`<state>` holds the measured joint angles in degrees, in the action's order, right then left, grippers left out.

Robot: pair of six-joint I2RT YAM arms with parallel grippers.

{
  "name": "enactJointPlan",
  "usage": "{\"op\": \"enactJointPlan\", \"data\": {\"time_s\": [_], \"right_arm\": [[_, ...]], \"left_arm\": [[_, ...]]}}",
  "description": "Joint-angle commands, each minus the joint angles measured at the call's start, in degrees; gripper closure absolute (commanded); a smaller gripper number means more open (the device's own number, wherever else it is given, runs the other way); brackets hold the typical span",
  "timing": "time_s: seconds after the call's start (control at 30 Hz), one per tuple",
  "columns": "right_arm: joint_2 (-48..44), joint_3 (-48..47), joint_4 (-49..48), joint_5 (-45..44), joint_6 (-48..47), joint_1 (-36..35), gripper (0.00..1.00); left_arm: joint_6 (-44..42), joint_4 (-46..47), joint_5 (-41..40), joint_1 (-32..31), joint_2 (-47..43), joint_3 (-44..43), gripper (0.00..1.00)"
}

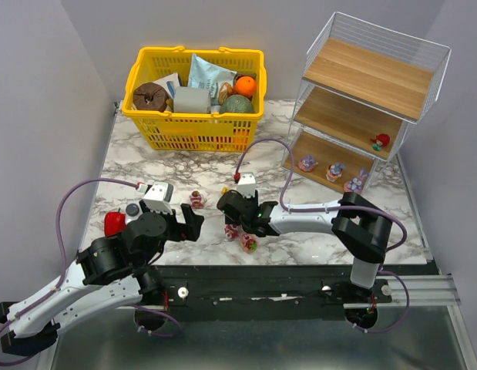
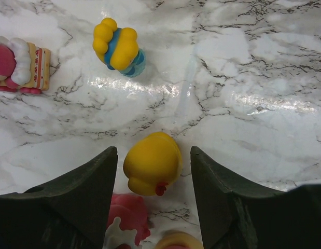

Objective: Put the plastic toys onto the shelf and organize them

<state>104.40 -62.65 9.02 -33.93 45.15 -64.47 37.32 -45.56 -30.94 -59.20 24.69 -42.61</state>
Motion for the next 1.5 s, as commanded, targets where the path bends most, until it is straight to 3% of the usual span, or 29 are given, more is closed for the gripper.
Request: {"op": "enactJointPlan", "data": {"time_s": [0.0, 0.5, 0.77, 1.07, 1.47], "right_arm": [[1.9, -1.4, -1.0, -2.8, 1.8, -0.6, 0.36], [-2.8, -0.7, -0.6, -9.6, 0.6, -0.7, 0.74], [-12.8, -3.7, 11.5, -9.8, -2.9, 3.3, 0.74], [-30.1, -8.4, 24.5, -11.6, -11.4, 14.5, 0.74], [-34.5, -15.8, 28.5, -4.8, -26.5, 28.9, 0.72]], "left_arm": [[-0.7, 0.6, -0.3, 0.2, -0.7, 0.8, 0.01], [-0.6, 0.5, -0.4, 0.3, -0.9, 0.9, 0.01], [-0.5, 0.4, -0.5, 0.2, -1.0, 0.9, 0.01], [-0.5, 0.4, -0.6, 0.2, -1.0, 0.9, 0.01], [-0.5, 0.3, -0.8, 0.2, -0.3, 0.9, 0.01]]}}
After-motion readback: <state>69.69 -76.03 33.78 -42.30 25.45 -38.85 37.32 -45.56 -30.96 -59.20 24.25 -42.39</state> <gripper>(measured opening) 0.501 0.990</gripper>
